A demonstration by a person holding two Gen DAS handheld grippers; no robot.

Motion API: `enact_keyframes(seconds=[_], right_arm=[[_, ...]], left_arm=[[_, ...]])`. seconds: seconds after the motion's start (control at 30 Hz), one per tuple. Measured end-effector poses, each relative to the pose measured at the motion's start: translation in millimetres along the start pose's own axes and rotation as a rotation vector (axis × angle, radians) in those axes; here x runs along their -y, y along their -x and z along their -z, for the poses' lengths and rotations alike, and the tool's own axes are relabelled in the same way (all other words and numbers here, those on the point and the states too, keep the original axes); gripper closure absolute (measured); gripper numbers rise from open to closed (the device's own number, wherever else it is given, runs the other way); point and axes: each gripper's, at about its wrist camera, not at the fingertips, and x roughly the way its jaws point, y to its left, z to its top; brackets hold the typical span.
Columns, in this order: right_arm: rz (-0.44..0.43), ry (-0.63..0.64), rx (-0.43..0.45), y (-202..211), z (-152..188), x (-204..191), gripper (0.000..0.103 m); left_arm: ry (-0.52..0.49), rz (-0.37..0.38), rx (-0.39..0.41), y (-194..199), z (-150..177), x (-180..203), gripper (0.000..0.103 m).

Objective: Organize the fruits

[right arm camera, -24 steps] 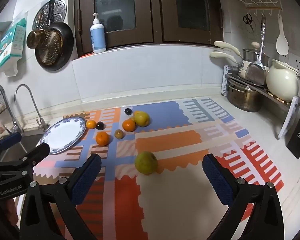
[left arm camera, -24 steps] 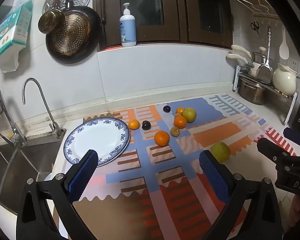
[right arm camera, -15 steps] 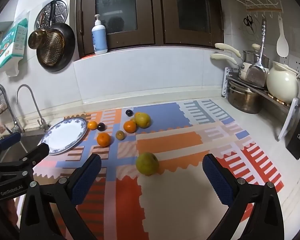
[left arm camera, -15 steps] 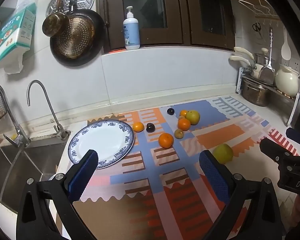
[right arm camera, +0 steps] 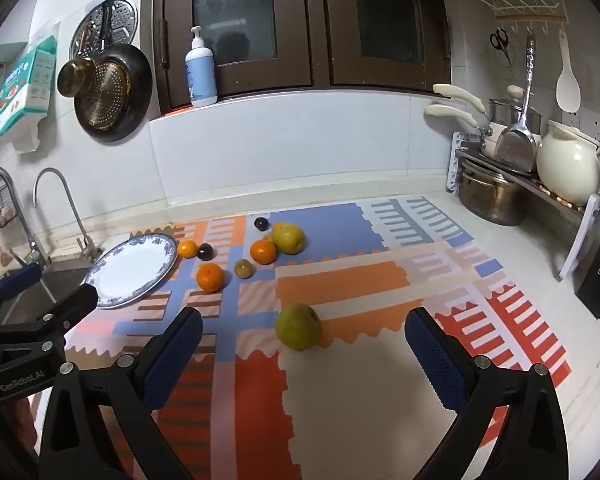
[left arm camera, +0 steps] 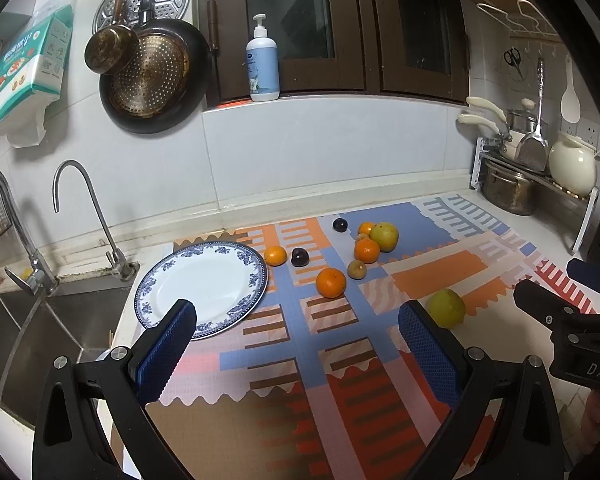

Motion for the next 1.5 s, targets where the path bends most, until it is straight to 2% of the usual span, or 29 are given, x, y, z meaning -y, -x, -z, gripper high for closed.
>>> enact_keyframes(seconds=[1.5], right_arm=[[-0.03, 0.019, 0.007, 1, 2, -10, 0.001]], left_arm=[[0.014, 0.018, 0.021, 6, 1, -7, 0.0]])
